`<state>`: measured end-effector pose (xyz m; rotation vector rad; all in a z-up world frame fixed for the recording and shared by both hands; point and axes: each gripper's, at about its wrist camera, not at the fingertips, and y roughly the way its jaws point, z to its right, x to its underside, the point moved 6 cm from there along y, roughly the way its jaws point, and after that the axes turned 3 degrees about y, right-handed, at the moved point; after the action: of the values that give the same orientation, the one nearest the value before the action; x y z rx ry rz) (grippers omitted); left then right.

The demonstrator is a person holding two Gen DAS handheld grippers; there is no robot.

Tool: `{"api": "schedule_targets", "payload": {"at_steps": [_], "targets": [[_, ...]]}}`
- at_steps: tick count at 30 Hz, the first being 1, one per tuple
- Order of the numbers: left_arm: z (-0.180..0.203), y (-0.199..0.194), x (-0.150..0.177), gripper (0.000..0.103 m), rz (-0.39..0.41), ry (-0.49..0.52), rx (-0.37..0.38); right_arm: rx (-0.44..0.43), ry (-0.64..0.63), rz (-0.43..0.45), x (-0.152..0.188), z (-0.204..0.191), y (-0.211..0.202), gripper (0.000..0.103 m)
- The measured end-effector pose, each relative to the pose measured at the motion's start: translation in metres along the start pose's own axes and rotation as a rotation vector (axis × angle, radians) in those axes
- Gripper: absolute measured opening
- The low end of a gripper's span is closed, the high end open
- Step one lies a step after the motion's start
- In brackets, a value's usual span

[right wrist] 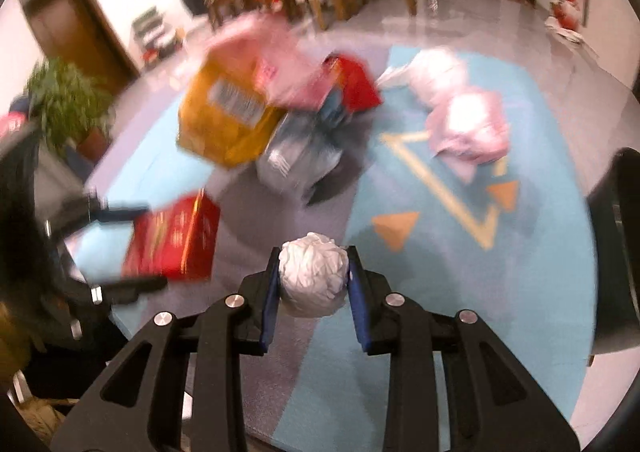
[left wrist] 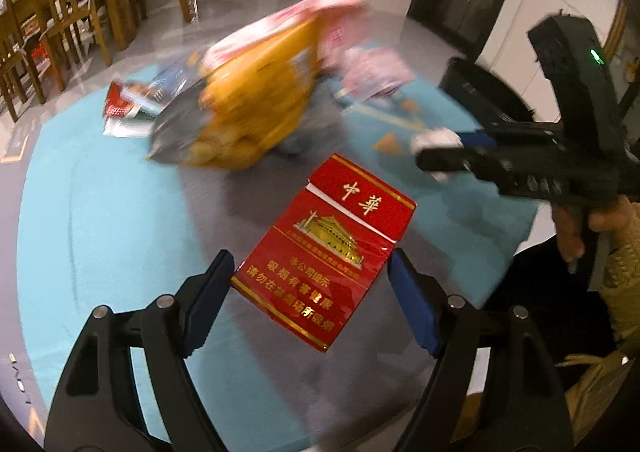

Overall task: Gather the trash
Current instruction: 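Drop the cigarette box and tissue ball into the black bin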

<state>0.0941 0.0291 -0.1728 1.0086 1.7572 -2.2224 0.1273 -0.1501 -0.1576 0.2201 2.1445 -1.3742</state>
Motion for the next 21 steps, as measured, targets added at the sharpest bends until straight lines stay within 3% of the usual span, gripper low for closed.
{"api": "schedule_targets", "payload": {"at_steps": [6, 13, 18, 21], "targets": [[0.057, -0.001, -0.026, 0.079, 0.074, 0.002, 0.103, 0.039, 0.165, 0.152, -0.020, 0.041, -0.047, 0.032], [0.120, 0.015, -0.089, 0.079, 0.121, 0.050, 0.190, 0.136, 0.460, 0.331, -0.020, 0.147, -0.117, 0.032], [0.175, 0.037, -0.147, 0.079, 0.145, 0.078, 0.254, 0.155, 0.725, 0.321, 0.006, 0.221, -0.135, 0.032], [0.209, 0.061, -0.180, 0.079, 0.127, 0.088, 0.289, 0.194, 0.787, 0.280, 0.013, 0.244, -0.130, 0.032]]}}
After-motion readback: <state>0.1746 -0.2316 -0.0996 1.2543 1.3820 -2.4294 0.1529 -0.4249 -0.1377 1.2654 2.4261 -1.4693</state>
